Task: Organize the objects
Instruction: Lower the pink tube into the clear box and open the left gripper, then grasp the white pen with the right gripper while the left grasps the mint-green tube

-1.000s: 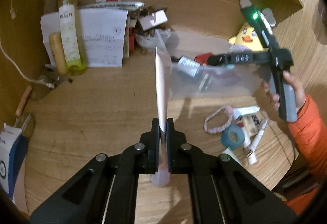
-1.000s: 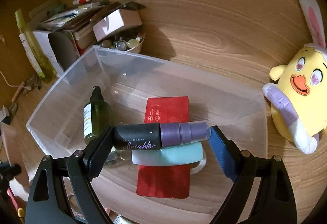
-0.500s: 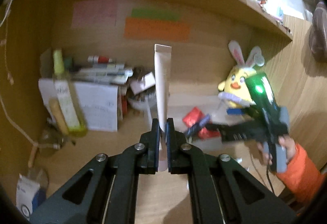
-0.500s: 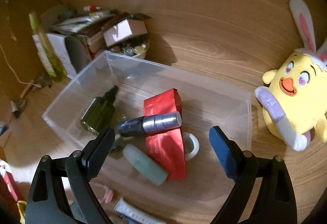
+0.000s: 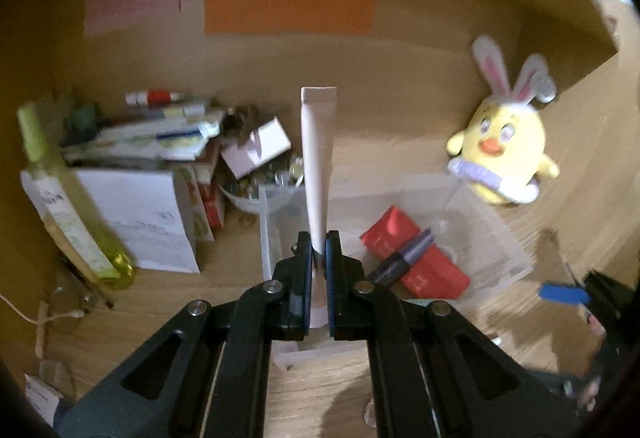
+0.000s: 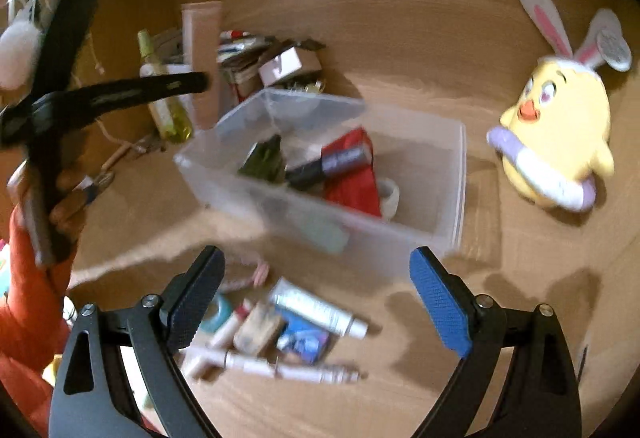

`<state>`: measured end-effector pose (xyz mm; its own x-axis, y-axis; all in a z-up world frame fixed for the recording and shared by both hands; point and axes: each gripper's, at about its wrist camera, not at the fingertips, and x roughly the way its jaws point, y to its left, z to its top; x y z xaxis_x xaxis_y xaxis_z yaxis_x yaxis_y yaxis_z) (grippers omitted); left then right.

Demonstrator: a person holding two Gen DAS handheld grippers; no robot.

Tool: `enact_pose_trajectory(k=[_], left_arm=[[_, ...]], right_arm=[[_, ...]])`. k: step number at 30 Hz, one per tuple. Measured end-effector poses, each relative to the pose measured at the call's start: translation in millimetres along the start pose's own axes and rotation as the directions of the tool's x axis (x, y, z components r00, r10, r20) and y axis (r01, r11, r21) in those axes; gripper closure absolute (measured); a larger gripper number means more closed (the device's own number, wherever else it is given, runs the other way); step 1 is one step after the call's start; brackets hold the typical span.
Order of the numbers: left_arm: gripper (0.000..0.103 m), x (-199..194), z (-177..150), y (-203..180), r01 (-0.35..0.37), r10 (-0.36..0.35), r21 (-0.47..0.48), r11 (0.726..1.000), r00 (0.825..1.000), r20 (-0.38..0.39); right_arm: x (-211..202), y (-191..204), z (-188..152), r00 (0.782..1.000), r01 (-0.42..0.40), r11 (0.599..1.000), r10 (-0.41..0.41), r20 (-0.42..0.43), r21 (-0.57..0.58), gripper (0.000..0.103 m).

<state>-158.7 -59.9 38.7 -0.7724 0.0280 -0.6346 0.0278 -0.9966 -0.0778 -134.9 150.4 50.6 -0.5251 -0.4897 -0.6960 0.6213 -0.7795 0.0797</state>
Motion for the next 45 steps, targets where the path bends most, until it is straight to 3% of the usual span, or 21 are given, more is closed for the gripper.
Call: enact_pose_trajectory(k=[10,12,16,17,25,27,36,41,45], left_arm=[[0.096,34.1,-11.4,-9.3,0.018,-0.018,-0.004,1.0,0.993,-0.121],[0.092,29.2,-15.4,-14.8,0.028,-0.027,0.008,1.0,0.992,-0.121],[0.054,7.5,-27.4,-28.4,0.023,-0.019,0.048,0.999,0.996,-0.083],[0.051,0.8,-32.0,-31.5,0.022,-0.018,0.058,0.998,0.997,-0.072],[0.048,-37.6,-87.0,-40.5,0.074,-0.064,0.079,0.994,0.99,-0.122],[0.047,-42.4,-103.4,-39.8,0.077,-0.065,0.071,0.995,0.987,-0.15],[0.044,-47.4,-157.3,-50.9,0.146,-0.137,0.015,0.989,0.953,-0.27],[0.044,-45.7,-173.5,-68.4,0.178,-0.161,0.028,0.984,0.939,-0.305],[0.045,-48.8,-179.7,-76.3,0.139,-0.114,0.072,0.988,0.954,-0.276]], right_arm=[[14.2,16.0,-48.1,0.989,-0.128,0.989,0.122,-0.088,-0.072,0.017],[18.9,20.5,-49.8,0.987,-0.132,0.987,0.122,-0.105,-0.097,0.024],[28.5,26.4,-52.1,0.985,-0.121,0.984,0.104,-0.135,-0.13,0.033],[30.3,27.7,-52.6,0.985,-0.12,0.983,0.101,-0.139,-0.137,0.034],[31.2,30.8,-57.8,0.983,-0.1,0.976,0.067,-0.17,-0.194,0.05],[29.8,29.7,-56.7,0.982,-0.099,0.978,0.067,-0.175,-0.184,0.061],[15.9,37.8,-69.4,0.98,-0.109,0.981,0.08,-0.181,-0.157,0.089],[7.8,41.1,-80.3,0.981,-0.101,0.986,0.077,-0.178,-0.131,0.091],[0.3,39.6,-87.1,0.984,-0.097,0.991,0.081,-0.16,-0.093,0.092]])
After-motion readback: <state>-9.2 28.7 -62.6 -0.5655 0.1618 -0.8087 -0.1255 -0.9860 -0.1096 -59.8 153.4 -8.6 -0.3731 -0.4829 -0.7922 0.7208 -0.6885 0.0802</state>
